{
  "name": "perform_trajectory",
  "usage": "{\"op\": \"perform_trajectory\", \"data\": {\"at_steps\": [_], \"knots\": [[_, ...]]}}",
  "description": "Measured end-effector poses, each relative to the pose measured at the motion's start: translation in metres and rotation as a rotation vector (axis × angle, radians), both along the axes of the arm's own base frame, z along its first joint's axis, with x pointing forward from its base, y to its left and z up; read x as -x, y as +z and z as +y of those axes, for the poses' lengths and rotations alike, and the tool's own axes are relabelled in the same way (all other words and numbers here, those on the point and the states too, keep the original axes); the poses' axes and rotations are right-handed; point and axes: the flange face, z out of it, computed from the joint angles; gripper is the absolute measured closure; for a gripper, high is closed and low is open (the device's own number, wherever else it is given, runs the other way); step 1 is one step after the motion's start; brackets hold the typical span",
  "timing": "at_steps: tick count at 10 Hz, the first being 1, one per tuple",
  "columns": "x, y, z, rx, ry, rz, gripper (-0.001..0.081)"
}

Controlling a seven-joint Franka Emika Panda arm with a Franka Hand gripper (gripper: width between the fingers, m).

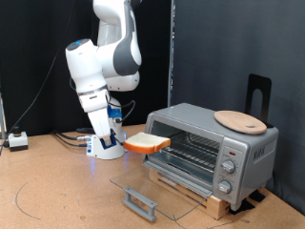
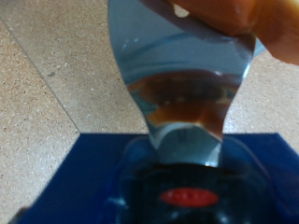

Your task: Make a piece of toast with the oven

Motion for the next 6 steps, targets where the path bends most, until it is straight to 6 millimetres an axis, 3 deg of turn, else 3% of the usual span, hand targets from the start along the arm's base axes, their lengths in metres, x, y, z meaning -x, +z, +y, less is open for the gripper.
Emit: {"op": "perform_trajectory", "data": {"at_steps": [3, 6], "knots": [[-0.005, -0.013, 0.020, -0.038, 0.034, 0.011, 0.0411], [-0.012, -0.017, 0.064, -0.059, 0.112, 0.028, 0.0411]]}}
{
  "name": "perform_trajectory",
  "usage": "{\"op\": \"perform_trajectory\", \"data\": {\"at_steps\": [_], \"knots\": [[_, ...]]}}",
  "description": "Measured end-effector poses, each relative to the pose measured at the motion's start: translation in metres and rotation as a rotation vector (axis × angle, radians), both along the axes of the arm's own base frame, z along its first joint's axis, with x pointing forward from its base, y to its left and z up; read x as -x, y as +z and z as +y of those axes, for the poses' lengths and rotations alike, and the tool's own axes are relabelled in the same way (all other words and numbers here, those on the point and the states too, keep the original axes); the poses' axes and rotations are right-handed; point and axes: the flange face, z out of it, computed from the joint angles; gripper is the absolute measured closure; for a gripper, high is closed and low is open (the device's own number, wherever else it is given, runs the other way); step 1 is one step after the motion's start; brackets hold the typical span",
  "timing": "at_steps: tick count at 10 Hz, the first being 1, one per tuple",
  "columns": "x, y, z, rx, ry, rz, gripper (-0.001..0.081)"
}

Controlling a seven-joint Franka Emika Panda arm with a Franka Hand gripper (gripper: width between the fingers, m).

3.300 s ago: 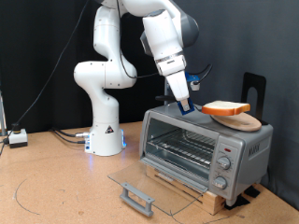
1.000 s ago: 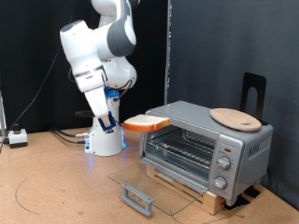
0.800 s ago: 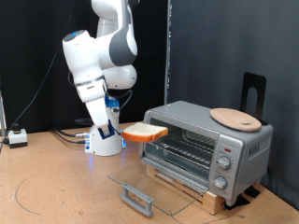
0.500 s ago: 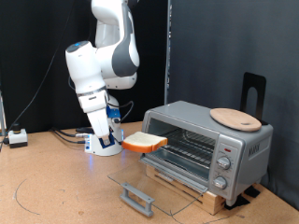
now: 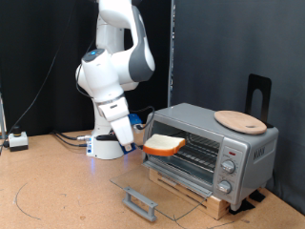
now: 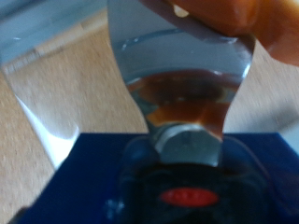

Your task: Make a piece of toast with the oven

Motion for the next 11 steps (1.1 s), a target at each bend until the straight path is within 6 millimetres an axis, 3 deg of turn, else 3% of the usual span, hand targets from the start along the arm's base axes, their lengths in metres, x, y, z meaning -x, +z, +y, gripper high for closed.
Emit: {"op": "perform_trajectory", "data": {"at_steps": [7, 11], "knots": [[-0.006, 0.000, 0.098, 0.074, 0.173, -0.003, 0.0411], [-0.001, 0.011, 0.114, 0.242, 0.350, -0.095, 0.0411]]}}
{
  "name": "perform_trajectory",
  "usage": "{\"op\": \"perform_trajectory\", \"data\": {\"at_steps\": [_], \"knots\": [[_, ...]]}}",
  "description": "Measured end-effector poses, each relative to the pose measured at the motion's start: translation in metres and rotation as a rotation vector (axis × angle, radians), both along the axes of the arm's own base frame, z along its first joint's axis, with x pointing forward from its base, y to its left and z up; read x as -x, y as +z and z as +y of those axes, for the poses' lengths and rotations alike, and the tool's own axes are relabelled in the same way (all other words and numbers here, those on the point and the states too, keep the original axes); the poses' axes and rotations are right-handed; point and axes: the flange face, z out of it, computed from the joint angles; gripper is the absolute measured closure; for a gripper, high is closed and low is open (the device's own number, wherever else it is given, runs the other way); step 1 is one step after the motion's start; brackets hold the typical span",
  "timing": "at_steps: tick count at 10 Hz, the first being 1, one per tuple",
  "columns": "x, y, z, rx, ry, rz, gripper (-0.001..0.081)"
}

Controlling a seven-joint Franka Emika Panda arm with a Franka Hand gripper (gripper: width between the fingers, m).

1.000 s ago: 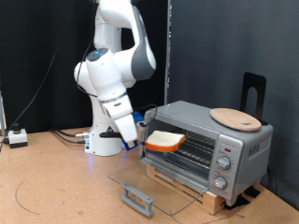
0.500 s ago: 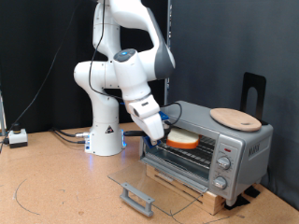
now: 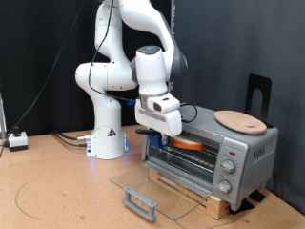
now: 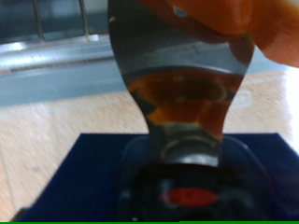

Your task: Make a piece of toast with the oven

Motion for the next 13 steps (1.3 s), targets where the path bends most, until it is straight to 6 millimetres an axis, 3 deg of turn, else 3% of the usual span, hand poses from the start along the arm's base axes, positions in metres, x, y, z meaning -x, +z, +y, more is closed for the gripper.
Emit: {"op": "perform_trajectory", "data": {"at_steps": [5, 10, 13], "knots": [[-0.004, 0.016, -0.011, 0.118, 0.108, -0.098, 0.0411], [-0.001, 0.005, -0.056, 0.212, 0.117, -0.010, 0.0411], [-0.004, 0.004, -0.070, 0.208, 0.111, -0.018, 0.0411]]}}
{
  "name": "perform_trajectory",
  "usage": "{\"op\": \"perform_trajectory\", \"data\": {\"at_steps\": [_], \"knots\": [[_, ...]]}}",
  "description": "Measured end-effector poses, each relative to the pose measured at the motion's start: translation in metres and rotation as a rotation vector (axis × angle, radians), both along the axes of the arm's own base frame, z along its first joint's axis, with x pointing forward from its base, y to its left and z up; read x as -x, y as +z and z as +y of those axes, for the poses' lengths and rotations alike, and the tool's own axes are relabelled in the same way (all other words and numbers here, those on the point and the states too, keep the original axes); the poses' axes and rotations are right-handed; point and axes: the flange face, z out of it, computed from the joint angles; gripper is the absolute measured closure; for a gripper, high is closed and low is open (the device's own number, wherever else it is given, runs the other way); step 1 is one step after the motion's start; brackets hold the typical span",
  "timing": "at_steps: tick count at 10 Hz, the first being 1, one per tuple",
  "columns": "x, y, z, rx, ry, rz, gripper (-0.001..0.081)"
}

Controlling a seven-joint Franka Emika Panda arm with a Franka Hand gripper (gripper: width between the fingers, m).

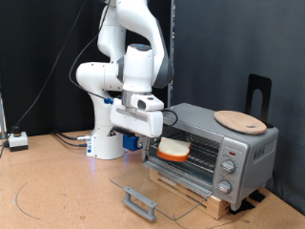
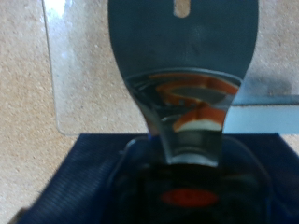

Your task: Make a piece of toast with the oven

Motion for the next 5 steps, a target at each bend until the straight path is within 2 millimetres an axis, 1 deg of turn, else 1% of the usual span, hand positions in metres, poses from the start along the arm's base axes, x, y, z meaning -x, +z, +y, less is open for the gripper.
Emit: {"op": "perform_trajectory", "data": {"at_steps": [5], "knots": [[-0.0054, 0.0037, -0.0082, -0.017, -0.014, -0.033, 0.0411]]}}
